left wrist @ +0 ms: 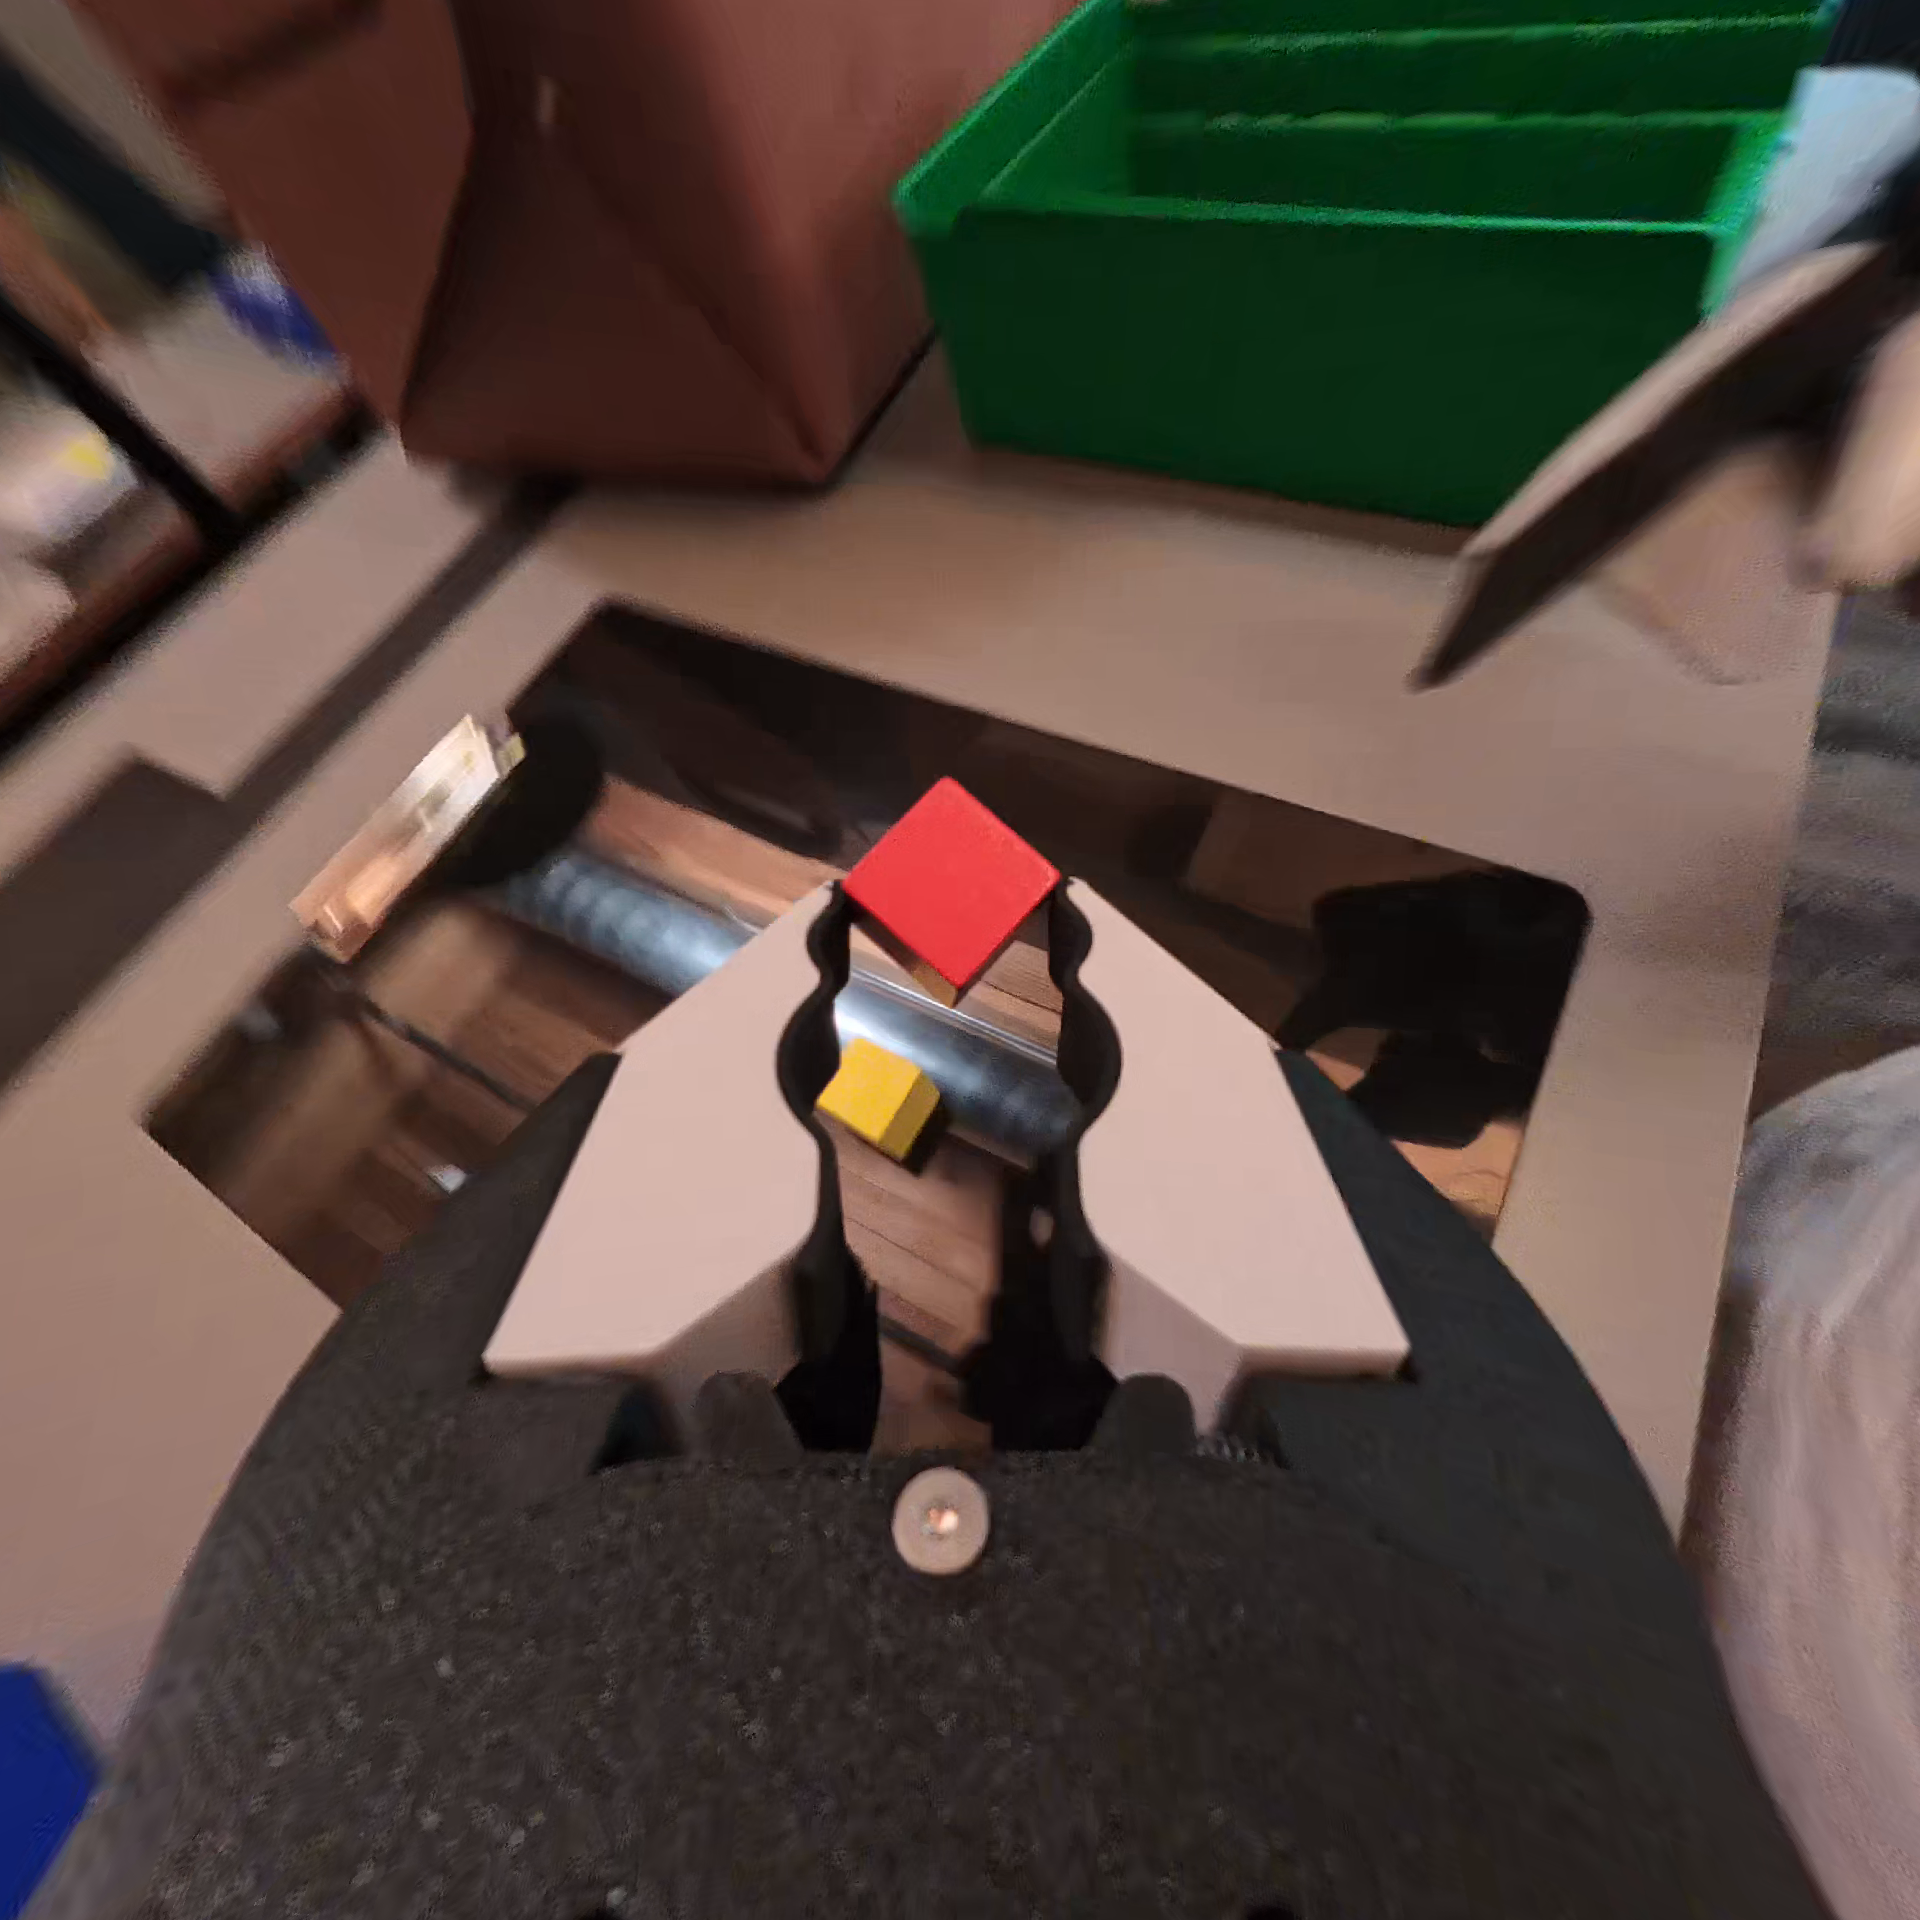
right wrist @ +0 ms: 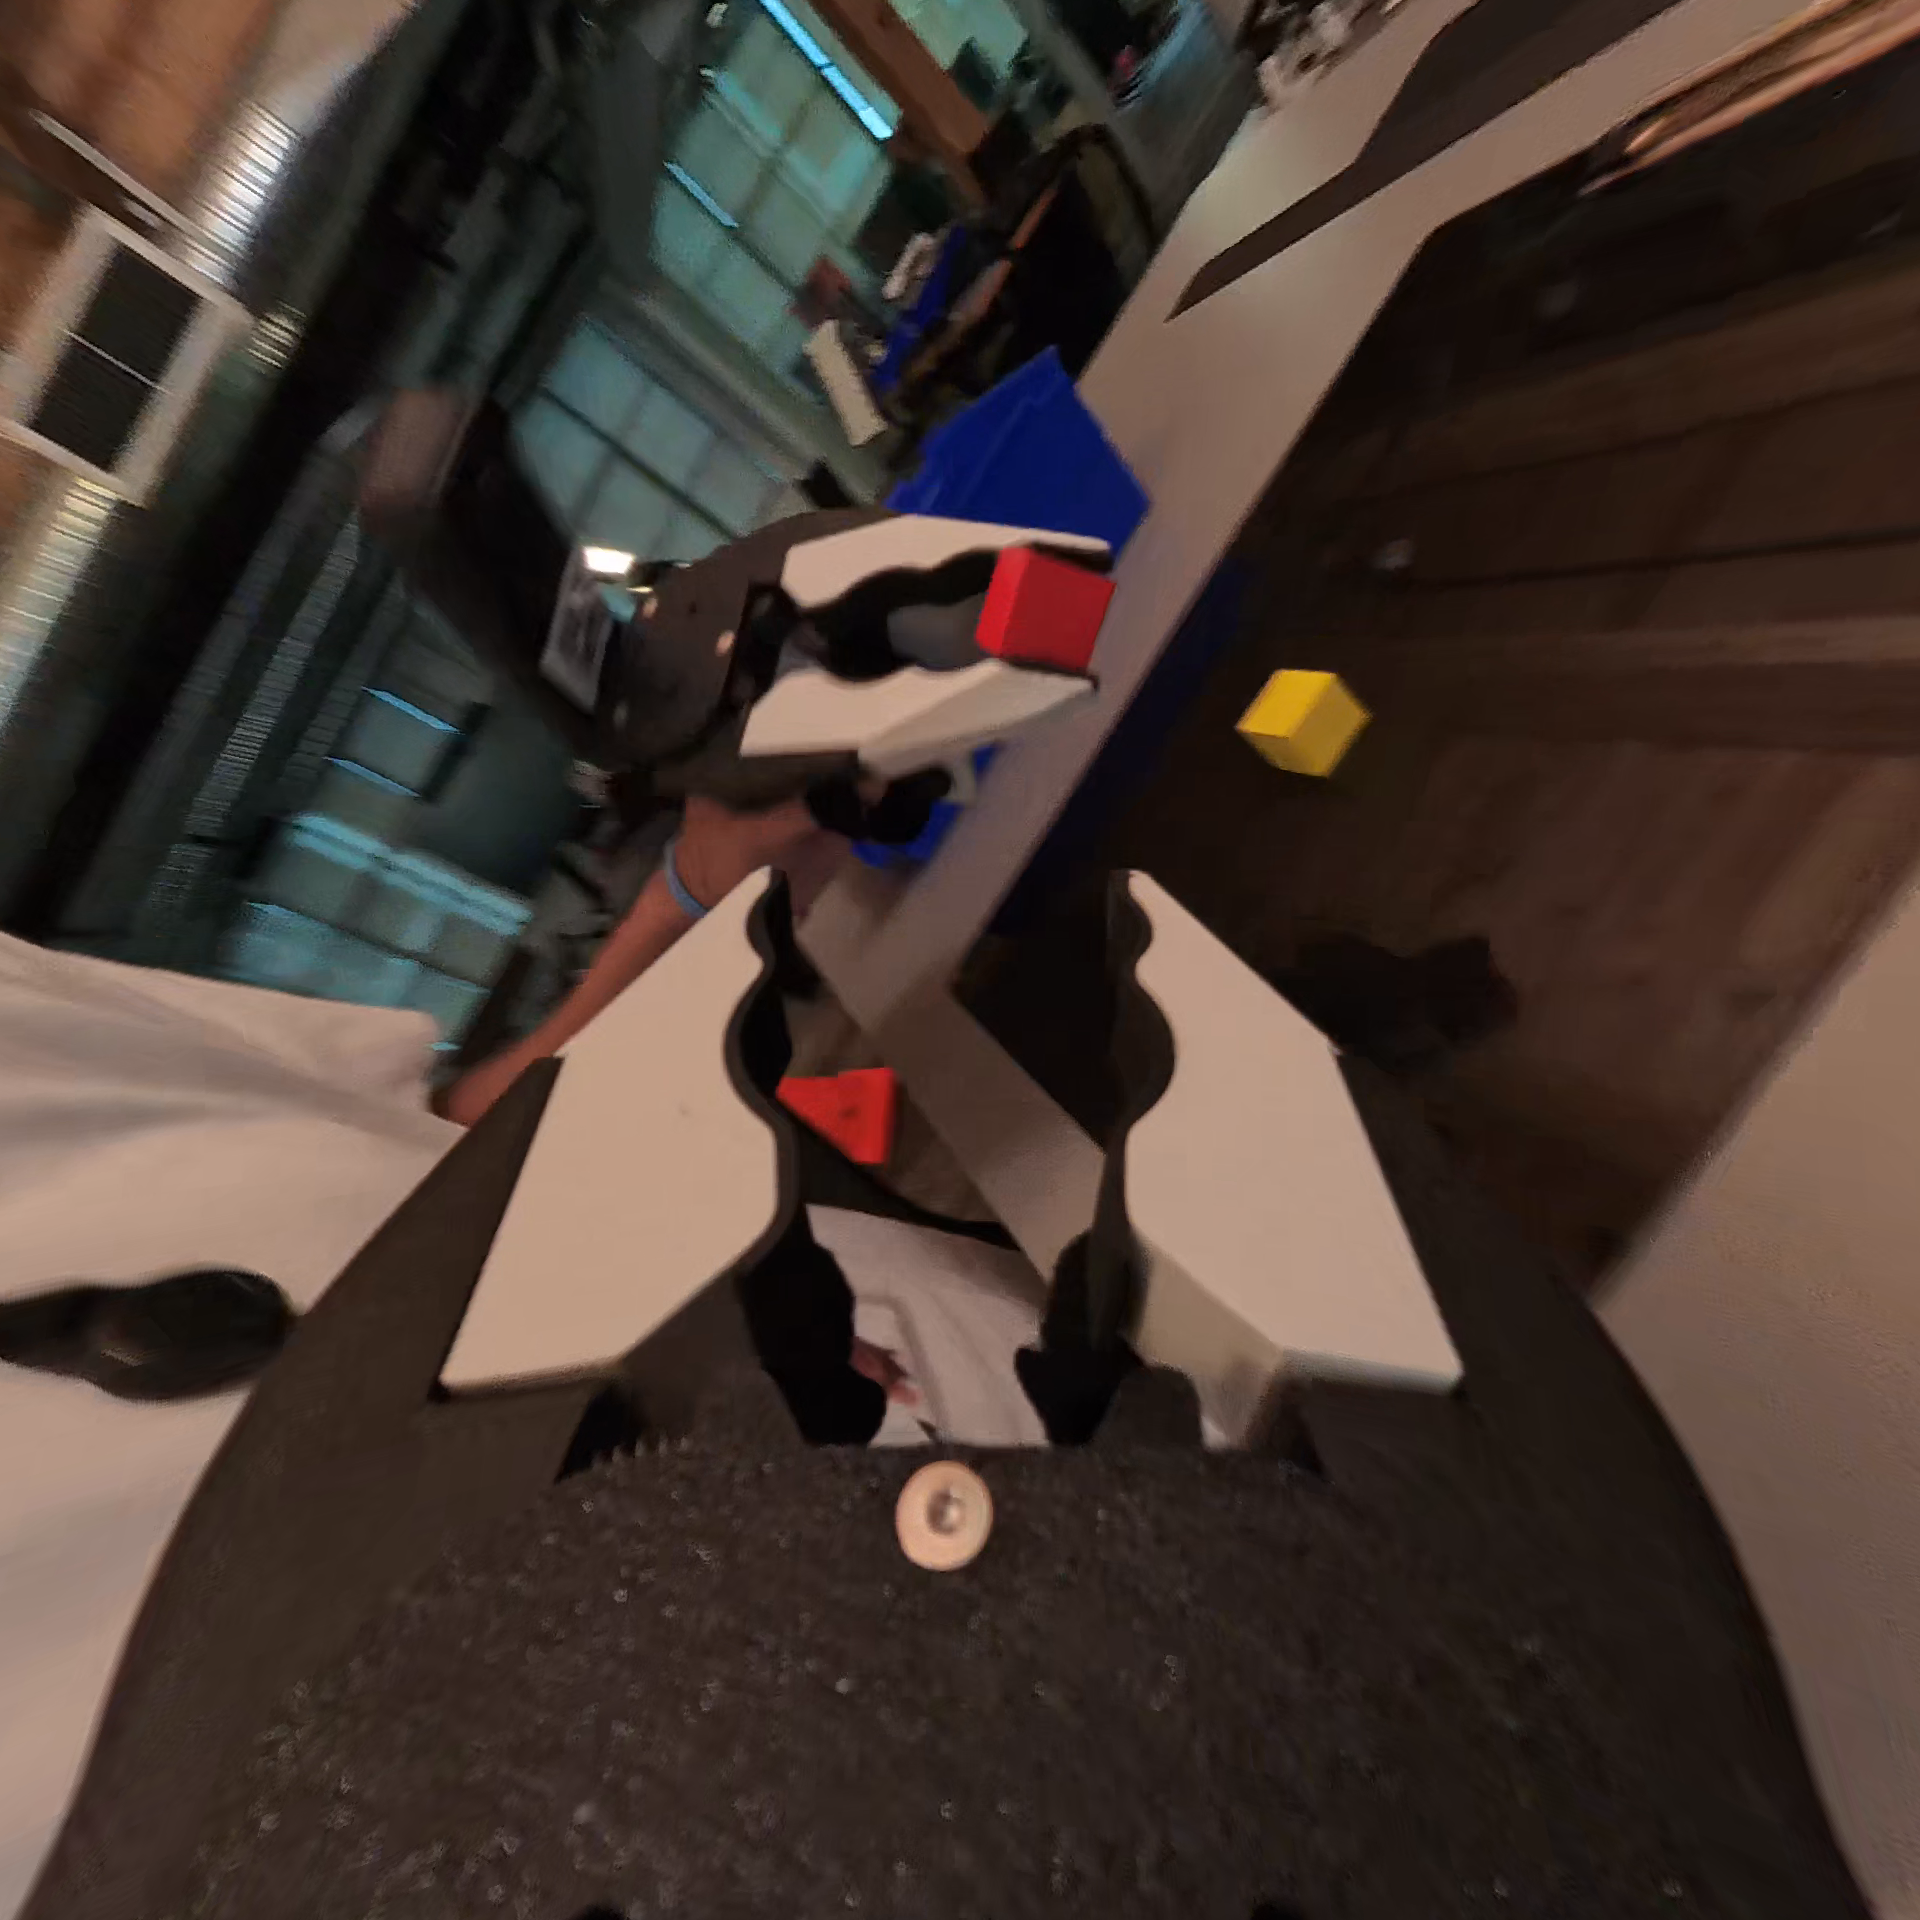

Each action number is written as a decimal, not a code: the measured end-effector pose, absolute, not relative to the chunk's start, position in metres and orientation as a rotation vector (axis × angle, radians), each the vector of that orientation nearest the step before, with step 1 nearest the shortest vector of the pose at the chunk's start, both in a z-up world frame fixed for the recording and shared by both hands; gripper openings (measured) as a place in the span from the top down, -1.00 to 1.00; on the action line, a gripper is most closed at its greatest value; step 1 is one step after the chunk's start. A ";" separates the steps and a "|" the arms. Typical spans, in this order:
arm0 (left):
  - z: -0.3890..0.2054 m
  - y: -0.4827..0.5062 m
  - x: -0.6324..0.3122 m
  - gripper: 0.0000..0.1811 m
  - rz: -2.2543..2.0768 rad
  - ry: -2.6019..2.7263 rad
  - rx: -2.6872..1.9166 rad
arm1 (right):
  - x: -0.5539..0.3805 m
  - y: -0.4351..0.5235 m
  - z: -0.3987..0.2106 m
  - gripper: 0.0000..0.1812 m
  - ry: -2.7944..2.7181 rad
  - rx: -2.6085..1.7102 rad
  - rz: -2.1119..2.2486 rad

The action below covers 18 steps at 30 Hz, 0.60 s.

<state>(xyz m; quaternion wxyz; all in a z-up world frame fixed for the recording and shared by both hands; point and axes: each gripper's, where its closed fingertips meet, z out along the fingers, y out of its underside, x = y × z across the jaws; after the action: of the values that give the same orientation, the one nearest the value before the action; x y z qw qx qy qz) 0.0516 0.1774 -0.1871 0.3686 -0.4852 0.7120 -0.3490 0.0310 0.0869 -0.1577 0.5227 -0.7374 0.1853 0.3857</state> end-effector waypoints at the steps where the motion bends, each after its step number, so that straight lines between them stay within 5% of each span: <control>1: -0.175 0.169 0.049 0.57 -0.856 1.847 -1.143 | 0.028 0.098 -0.154 0.32 0.459 -1.755 1.017; 7: -0.156 0.134 0.037 0.57 -0.699 1.947 -0.876 | 0.006 0.134 -0.139 0.41 0.369 -1.700 1.275; 10: -0.156 0.123 0.035 0.57 -0.722 1.938 -0.858 | 0.003 0.135 -0.143 0.71 0.358 -1.725 1.255; 18: -0.153 0.163 0.011 0.57 -0.671 1.664 -1.110 | 0.082 0.080 -0.142 0.71 0.343 -1.957 0.747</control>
<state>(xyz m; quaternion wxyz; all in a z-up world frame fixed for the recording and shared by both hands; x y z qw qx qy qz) 0.0114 0.1628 -0.1527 0.4933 -0.4576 0.6862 -0.2765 0.0824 0.0798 -0.1417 0.4876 -0.8049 0.1412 0.3072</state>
